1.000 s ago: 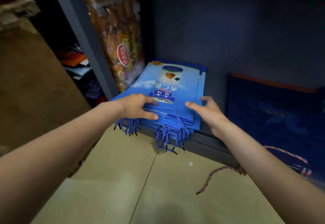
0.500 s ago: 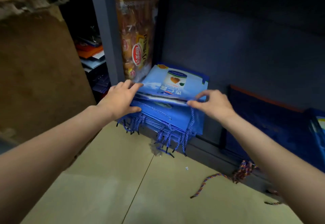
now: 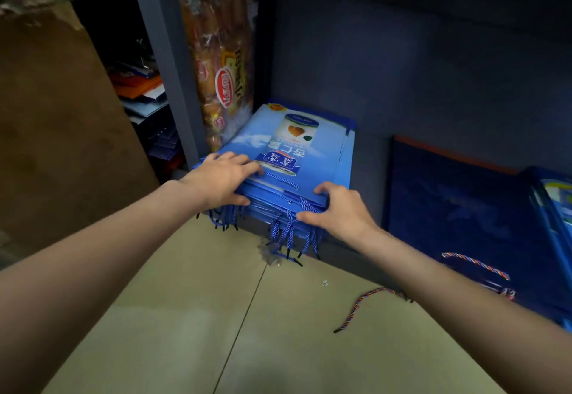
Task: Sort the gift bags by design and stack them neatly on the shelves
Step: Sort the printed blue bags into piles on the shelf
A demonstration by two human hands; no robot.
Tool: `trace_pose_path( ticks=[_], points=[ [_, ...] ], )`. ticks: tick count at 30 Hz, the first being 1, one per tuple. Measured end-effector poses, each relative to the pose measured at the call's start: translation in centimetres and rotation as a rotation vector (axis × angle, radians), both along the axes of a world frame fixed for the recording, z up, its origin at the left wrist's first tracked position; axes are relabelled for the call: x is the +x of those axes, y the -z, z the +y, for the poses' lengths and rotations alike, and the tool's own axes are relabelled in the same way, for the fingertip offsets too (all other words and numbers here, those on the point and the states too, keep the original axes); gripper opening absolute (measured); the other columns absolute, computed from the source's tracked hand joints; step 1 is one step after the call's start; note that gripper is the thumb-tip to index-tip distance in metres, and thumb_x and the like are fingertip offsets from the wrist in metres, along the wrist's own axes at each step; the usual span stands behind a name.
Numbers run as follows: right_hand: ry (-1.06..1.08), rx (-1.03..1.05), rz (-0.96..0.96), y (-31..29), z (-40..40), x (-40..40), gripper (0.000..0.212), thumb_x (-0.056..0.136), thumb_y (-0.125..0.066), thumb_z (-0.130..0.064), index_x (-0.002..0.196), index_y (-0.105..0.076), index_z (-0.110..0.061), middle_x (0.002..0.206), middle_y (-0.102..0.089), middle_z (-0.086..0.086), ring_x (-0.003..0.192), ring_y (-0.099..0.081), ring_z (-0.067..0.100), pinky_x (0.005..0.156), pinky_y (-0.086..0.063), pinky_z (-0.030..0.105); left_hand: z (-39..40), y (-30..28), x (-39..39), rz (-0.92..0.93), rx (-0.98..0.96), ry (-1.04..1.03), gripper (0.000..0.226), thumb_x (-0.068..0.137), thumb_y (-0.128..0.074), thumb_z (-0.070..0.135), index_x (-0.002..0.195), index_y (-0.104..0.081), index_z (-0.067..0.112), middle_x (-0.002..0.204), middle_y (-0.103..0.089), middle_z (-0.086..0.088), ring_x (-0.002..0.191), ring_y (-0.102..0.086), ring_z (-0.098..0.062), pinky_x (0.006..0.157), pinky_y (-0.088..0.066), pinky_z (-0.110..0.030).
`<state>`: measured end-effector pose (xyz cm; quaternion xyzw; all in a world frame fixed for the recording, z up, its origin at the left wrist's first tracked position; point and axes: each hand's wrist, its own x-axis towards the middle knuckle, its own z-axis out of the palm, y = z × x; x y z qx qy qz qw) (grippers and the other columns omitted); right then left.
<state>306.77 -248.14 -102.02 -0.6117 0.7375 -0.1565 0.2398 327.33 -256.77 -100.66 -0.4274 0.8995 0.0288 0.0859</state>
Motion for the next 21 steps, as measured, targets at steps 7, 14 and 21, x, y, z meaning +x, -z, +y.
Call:
trace_pose_path(
  ticks=[7, 14, 21],
  points=[
    [-0.055, -0.031, 0.001, -0.4, 0.2, -1.0, 0.06, 0.071, -0.077, -0.039, 0.122, -0.055, -0.017, 0.119, -0.06, 0.003, 0.109, -0.055, 0.02, 0.095, -0.045, 0.031, -0.8, -0.9, -0.9, 0.008, 0.055, -0.02, 0.056, 0.082, -0.065, 0.045, 0.13, -0.042, 0.028, 0.128, -0.044, 0.0, 0.118, -0.041, -0.023, 0.094, -0.035, -0.036],
    [-0.053, -0.039, 0.041, -1.5, -0.3, -2.3, 0.048, 0.074, -0.075, -0.038, 0.115, -0.062, -0.017, 0.113, -0.062, 0.008, 0.098, -0.06, 0.021, 0.091, -0.047, 0.032, -0.2, -0.9, -0.6, 0.083, 0.011, -0.02, 0.055, 0.087, -0.057, 0.047, 0.136, -0.04, 0.029, 0.129, -0.047, -0.001, 0.122, -0.041, -0.022, 0.096, -0.033, -0.036],
    [0.092, -0.015, -0.147, -1.9, -0.3, -2.4, 0.042, 0.074, -0.078, -0.026, 0.11, -0.062, -0.013, 0.112, -0.057, 0.002, 0.1, -0.056, 0.018, 0.079, -0.043, 0.011, 0.8, 0.2, -0.5, 0.143, -0.102, -0.049, 0.053, 0.091, -0.047, 0.051, 0.139, -0.037, 0.032, 0.134, -0.044, 0.004, 0.125, -0.037, -0.019, 0.101, -0.029, -0.036]
  ],
)
